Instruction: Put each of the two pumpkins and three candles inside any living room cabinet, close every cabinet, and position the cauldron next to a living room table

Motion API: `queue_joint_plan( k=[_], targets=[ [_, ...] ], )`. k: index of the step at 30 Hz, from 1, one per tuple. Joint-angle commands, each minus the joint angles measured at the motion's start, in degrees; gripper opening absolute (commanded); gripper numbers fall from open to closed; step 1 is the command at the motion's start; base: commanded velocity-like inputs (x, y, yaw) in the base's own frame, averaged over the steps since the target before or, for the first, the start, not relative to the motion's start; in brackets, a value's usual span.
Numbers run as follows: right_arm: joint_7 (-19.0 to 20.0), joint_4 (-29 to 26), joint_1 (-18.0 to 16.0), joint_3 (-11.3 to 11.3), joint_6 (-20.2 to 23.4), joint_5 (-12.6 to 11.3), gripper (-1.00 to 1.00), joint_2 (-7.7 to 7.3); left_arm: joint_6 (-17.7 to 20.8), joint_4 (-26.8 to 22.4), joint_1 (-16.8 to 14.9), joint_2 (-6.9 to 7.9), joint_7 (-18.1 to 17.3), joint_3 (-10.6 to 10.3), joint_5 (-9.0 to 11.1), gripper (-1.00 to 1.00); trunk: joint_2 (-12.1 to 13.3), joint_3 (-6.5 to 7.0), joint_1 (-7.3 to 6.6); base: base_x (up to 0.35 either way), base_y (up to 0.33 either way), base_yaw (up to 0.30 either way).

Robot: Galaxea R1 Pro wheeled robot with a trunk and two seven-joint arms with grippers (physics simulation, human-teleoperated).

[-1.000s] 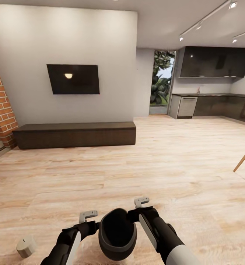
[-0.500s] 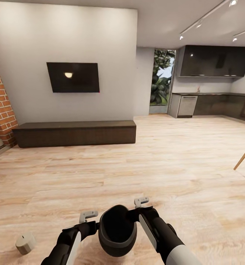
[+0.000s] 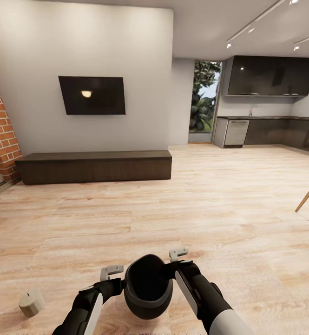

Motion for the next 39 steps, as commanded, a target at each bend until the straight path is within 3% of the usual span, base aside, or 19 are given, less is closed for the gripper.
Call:
queue_joint_plan(
  k=[1, 13, 39],
  targets=[
    [0.00, 0.00, 0.00, 0.00, -0.01, 0.01, 1.00, 0.00, 0.00, 0.00, 0.00, 0.00, 0.00, 0.00, -0.01, 1.00, -0.42, -0.18, 0.23, 0.000, 0.000, 0.000],
    [0.00, 0.00, 0.03, 0.00, -0.03, -0.01, 1.00, 0.00, 0.07, 0.00, 0.00, 0.07, -0.08, 0.00, 0.00, 1.00, -5.23, -2.34, 2.86, 0.000, 0.000, 0.000],
    [0.00, 0.46, 0.00, 0.17, -0.05, 0.04, 1.00, 0.00, 0.47, -0.35, 0.00, 0.00, 0.02, 0.00, 0.00, 1.00, -5.23, -2.34, 2.86, 0.081, -0.053, 0.000]
  ],
)
